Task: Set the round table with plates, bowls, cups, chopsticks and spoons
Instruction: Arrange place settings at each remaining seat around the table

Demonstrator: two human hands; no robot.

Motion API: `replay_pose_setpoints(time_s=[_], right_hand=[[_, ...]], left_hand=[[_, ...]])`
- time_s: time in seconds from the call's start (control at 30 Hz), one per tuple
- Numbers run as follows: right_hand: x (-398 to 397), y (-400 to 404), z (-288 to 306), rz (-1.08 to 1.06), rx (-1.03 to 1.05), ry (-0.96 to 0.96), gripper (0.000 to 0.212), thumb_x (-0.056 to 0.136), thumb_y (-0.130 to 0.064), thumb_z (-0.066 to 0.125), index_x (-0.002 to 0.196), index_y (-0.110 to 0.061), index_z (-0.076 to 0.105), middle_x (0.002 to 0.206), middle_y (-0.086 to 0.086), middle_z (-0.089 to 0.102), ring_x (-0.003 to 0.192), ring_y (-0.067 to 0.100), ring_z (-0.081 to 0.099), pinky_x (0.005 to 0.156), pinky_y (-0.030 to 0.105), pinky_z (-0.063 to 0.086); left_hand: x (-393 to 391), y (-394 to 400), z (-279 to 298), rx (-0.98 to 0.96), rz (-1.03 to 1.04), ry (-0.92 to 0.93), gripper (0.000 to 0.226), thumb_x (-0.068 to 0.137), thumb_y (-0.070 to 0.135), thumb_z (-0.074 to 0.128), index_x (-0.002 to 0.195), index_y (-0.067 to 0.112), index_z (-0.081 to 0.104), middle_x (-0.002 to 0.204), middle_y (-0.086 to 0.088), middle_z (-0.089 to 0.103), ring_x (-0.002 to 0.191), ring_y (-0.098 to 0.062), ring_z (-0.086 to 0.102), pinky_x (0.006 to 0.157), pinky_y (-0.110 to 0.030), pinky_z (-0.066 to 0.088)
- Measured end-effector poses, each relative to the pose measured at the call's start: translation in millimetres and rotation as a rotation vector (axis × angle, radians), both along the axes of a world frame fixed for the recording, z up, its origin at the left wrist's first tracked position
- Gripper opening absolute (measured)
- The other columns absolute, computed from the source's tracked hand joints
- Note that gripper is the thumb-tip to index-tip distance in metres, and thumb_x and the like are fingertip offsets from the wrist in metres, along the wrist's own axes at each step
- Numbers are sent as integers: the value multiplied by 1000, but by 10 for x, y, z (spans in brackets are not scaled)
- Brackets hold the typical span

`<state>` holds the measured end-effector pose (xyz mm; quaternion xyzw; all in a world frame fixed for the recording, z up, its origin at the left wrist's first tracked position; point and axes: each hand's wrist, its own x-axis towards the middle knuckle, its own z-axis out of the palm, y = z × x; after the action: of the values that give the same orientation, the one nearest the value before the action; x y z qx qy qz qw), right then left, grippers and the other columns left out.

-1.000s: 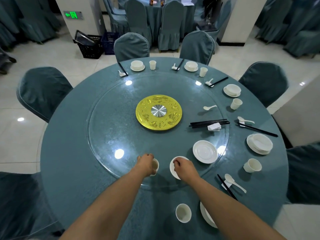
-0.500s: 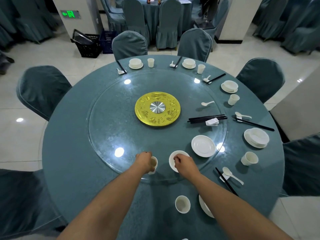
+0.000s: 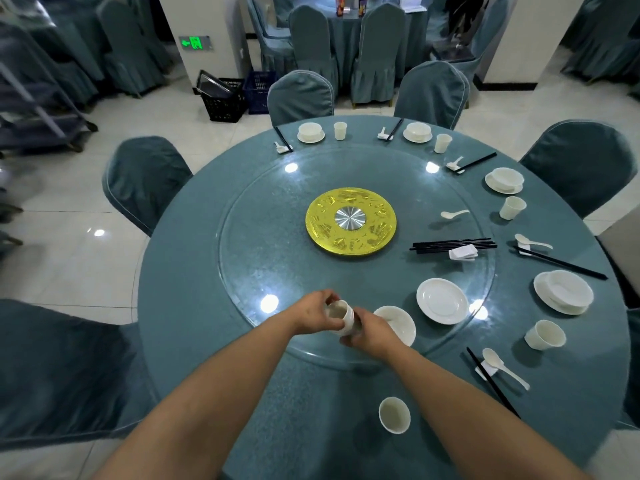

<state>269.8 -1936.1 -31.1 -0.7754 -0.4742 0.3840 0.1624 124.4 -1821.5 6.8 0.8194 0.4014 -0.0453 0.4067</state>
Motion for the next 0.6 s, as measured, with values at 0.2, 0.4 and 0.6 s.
replay_pose_setpoints(time_s=[0.2, 0.4, 0.6], right_hand=[[-38, -42, 33, 44, 69, -74, 50, 72, -41, 76, 117, -32, 55, 105, -13, 65, 91, 11, 60, 81, 29, 48], [-75, -150, 24, 44, 118, -128, 57, 77, -36, 75, 127, -28, 51, 118, -7, 63, 103, 15, 60, 81, 26, 42], [-95, -188, 35, 45, 127, -153, 56, 78, -37, 75, 128, -25, 52, 118, -5, 63, 104, 17, 59, 81, 26, 42]], left_hand=[[-53, -108, -31, 144, -4, -42, 42, 77, 51, 65, 112, 28, 58, 105, 5, 63, 86, -13, 58, 72, -24, 47], [-4, -137, 32, 76, 49, -33, 48, 79, 52, 66, 118, 24, 61, 107, 1, 64, 88, -18, 61, 69, -26, 50], [-37, -164, 63, -65, 130, -81, 46, 79, 45, 71, 118, 24, 60, 110, -1, 63, 79, -19, 65, 72, -31, 58]])
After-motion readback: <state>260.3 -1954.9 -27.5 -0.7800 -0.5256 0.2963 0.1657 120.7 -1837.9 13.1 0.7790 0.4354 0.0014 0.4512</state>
